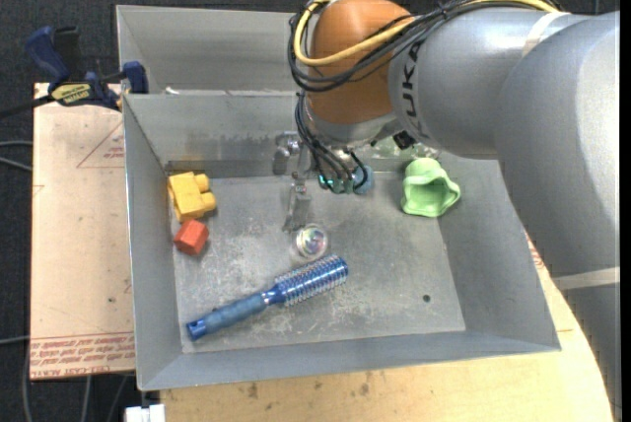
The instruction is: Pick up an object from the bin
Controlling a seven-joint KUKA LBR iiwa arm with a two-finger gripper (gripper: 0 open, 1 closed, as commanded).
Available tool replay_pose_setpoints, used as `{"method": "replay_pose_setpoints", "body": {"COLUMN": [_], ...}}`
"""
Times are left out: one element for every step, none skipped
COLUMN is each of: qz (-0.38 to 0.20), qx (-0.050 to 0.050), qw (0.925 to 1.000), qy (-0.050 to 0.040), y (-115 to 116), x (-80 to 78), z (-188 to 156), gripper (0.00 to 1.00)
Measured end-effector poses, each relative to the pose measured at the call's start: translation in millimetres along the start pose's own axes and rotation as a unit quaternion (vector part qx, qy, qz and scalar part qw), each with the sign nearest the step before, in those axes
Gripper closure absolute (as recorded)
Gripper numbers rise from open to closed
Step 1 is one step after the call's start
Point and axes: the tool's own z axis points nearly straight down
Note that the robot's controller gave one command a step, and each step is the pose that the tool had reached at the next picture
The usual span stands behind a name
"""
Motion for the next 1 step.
{"method": "replay_pose_setpoints", "body": {"qz": [-0.072], "qx": [0.001], "qw": [0.9974], "qy": [-0.0011], "y": [-23.1], "x": [58.5], "z": [49.3], "gripper": [0.00]}}
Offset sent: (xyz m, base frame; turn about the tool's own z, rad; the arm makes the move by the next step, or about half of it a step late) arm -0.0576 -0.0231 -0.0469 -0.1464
